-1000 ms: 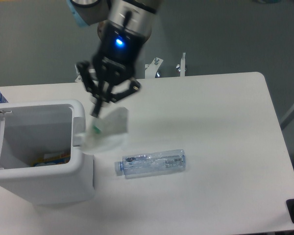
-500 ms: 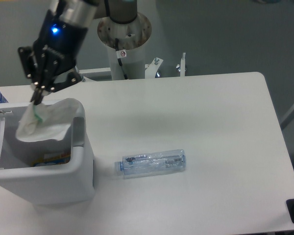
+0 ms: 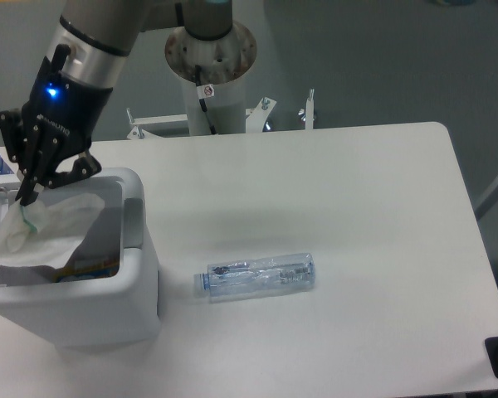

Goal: Place the trash in the trash can
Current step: 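Open the gripper to drop the tissue into the bin, then move the gripper over the clear plastic bottle and lower it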

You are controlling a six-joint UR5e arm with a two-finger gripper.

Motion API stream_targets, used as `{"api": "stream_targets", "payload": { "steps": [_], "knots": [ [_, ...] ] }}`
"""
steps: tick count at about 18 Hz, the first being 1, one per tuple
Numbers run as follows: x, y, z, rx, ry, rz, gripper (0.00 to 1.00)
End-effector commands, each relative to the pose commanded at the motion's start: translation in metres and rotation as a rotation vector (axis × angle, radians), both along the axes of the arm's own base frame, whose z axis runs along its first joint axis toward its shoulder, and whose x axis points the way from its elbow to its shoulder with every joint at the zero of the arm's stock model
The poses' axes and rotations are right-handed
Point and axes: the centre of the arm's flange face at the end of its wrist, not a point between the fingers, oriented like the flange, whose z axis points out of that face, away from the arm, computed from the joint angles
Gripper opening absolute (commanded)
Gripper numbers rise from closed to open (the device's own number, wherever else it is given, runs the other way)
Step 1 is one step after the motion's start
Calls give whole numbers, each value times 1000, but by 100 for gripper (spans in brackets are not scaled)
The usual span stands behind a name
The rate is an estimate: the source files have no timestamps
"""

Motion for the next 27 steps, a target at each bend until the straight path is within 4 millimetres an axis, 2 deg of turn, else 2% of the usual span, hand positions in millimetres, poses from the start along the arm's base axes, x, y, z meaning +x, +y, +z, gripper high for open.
{"api": "stream_targets", "payload": {
  "steps": [1, 2, 3, 5, 10, 12, 15, 19, 21, 24, 27],
  "knots": [
    [0, 0, 2, 5, 9, -8, 53],
    [0, 0, 2, 6, 13, -10, 74],
    [0, 0, 3, 11, 14, -11, 80],
    [-4, 5, 5, 12, 16, -8, 99],
    [-4, -2, 18, 18, 51, 9, 100],
    [-8, -6, 20, -3, 105, 41, 100],
    [-17, -2, 30, -18, 156, 86, 100],
    [-52, -10, 31, -28, 166, 152, 100],
    [-80, -19, 29, -42, 171, 205, 100],
    [-101, -21, 11, -87, 178, 242, 100],
    [-119, -28, -5, -182, 281, 310, 100]
  ]
}}
